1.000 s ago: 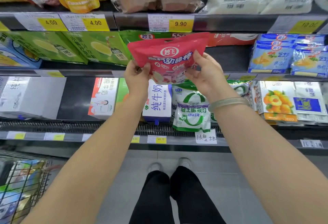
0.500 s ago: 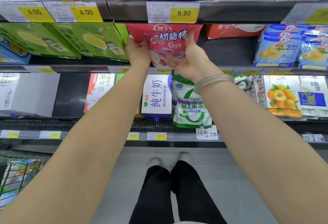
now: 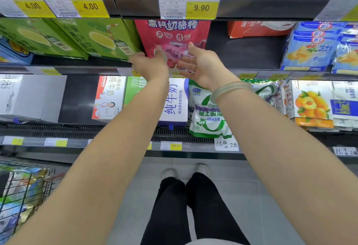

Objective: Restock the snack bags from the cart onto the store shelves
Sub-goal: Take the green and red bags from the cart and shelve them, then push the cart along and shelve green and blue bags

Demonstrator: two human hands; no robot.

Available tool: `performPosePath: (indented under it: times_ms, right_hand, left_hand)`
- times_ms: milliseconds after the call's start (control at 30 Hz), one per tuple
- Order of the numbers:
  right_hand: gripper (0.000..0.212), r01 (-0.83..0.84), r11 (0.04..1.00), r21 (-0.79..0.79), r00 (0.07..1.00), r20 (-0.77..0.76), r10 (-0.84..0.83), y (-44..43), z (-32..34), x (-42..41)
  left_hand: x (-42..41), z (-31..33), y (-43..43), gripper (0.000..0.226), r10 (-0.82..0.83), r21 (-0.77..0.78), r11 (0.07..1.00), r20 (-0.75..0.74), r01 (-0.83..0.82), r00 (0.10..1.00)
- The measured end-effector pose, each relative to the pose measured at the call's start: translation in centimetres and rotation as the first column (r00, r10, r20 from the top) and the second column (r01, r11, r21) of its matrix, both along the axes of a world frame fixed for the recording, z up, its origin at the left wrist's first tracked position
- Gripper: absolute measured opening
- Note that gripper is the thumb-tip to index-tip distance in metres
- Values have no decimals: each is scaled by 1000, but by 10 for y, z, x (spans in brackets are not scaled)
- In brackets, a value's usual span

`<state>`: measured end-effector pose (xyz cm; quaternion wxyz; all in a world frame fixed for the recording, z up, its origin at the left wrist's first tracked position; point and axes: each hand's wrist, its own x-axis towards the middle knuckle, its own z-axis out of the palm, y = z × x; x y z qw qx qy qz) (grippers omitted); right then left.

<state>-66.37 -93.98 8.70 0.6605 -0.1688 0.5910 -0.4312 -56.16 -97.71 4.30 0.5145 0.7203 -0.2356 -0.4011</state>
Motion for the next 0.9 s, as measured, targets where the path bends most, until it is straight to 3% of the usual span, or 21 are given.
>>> performPosePath:
  times_ms: [133,267,400,600,733,900]
  right_hand:
    - [36,41,999,8,999,-13,-41,-4,-2,9]
    - [57,16,1000,-21,1000,-22,-17,-10,-5,5]
    - [60,-4,999,-38,1000,-12,4,-3,-8,9]
    - [52,-15,999,28,1000,-8,16,9,-8,37]
    - [44,-190,980,65,982,9,190,16,-2,78]
    - [19,-416,908,55,910,20,415,33,16,160]
  left_hand:
    - [-3,-5,8,9,-190,87,976,-89,198,978]
    - [8,-6,1,26,-340,73,934,-136,351,931]
    - [20,-4,9,31,-432,32,897,-142,440,891]
    - [54,5,33,39,-448,46,888,-132,457,884]
    - [99,13,56,31,-398,68,912,-96,405,912]
    - [188,20,103,32,-228,90,969,-36,230,973]
